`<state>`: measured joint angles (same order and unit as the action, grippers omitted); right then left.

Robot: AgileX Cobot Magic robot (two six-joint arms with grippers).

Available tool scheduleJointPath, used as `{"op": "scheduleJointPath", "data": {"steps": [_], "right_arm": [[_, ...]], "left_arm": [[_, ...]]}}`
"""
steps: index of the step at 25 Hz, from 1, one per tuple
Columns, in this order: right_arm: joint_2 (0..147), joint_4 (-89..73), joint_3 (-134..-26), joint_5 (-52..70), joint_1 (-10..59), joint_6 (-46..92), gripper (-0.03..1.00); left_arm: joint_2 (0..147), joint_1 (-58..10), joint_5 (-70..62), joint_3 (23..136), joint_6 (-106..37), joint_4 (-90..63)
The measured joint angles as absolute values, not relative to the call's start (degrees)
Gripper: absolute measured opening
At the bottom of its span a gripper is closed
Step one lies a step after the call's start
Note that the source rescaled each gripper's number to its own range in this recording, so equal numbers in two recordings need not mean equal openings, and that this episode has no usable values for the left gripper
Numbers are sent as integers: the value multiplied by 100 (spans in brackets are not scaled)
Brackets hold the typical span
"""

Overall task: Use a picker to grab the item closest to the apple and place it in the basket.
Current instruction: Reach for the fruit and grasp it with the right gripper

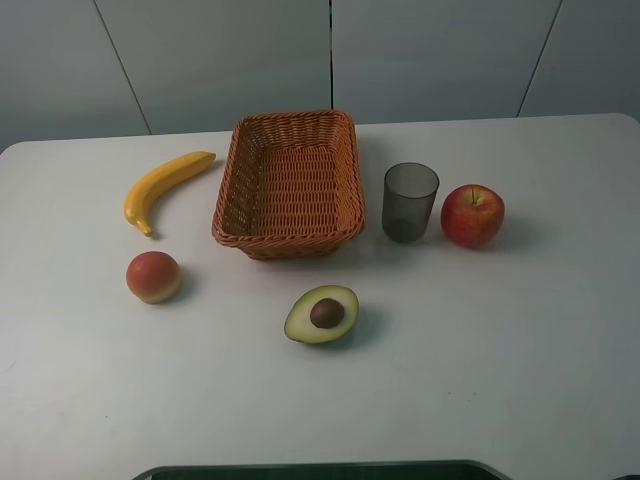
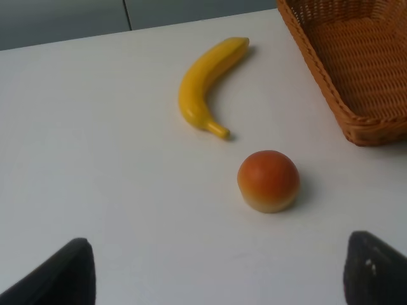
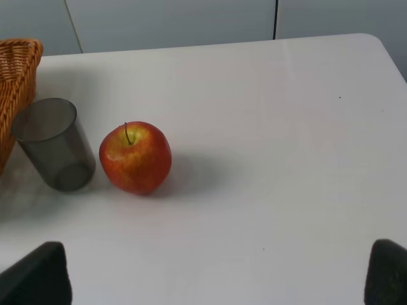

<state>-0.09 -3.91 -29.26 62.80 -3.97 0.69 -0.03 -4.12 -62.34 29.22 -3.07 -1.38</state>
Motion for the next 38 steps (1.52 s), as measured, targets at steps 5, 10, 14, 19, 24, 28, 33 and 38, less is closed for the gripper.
{"op": "scheduleJointPath", "data": {"steps": [5,10,14,19,24,28,33,38], "right_arm": [[-9,-391,-2926,6280,-397,69,100],[-9,-391,-2926,6280,-125,69,100],[-9,-391,-2926,6280,-65,69,100],[-9,-391,-2926,6280,-65,69,100],[-9,-391,-2926,6280,-65,69,100],[50,-404,-2986,6314,-65,69,100],[1021,-313,-3829,6389,-65,69,100],[2437,-362,-4480,6487,-65,69,100]], "left_arm": [[-3,-412,-6234,2922,-307,-138],[-3,-412,-6234,2922,-307,-138],[-3,-412,-6234,2922,-307,-138],[-3,-412,-6234,2922,-307,-138],[-3,-412,-6234,2922,-307,-138],[-3,-412,-6234,2922,-307,-138],[-3,-412,-6234,2922,-307,-138],[-3,-412,-6234,2922,-307,-138]]}}
